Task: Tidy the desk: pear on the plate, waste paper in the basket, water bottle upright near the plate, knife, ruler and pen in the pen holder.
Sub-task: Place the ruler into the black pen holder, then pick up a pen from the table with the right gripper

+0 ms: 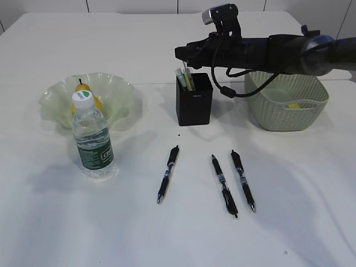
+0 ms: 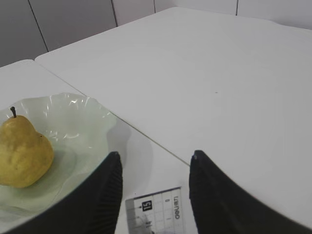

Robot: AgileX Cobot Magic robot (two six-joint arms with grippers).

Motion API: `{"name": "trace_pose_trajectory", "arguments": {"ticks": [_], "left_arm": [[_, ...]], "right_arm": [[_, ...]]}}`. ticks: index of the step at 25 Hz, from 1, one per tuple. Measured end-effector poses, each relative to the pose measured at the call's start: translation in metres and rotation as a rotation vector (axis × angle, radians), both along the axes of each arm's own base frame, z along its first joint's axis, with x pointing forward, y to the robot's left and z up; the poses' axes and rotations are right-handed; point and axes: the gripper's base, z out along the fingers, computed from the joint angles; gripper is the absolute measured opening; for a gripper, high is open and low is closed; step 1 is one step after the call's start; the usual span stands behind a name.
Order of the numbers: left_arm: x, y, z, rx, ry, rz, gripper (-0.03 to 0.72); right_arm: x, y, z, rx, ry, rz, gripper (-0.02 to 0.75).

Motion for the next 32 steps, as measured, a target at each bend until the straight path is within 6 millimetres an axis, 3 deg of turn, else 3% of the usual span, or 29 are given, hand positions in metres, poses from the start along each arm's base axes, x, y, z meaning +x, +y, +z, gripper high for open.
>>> {"name": "trace_pose_trajectory", "arguments": {"ticks": [5, 15, 23, 28, 32], "left_arm": [[0.0, 0.0, 0.0, 0.0, 0.0, 0.0, 0.474], [0.0, 0.0, 0.0, 0.0, 0.0, 0.0, 0.474], [-0.001, 0.0, 0.0, 0.0, 0.013, 0.0, 0.474], [-0.002, 0.0, -0.001, 0.001, 0.024, -0.001, 0.474], [-0.002, 0.0, -0.001, 0.001, 0.025, -0.001, 0.474]], "right_arm": [[0.0, -0.003, 0.007, 0.029, 0.015, -0.011, 0.342], [-0.024, -0.004, 0.071, -0.019, 0.105, 0.031, 0.344], [-0.062, -0.012, 0.122, -0.203, 0.236, 0.075, 0.344], [-0.091, -0.026, 0.163, -0.311, 0.281, 0.01, 0.344], [-0.111, -0.033, 0.182, -0.413, 0.33, -0.064, 0.344]]}}
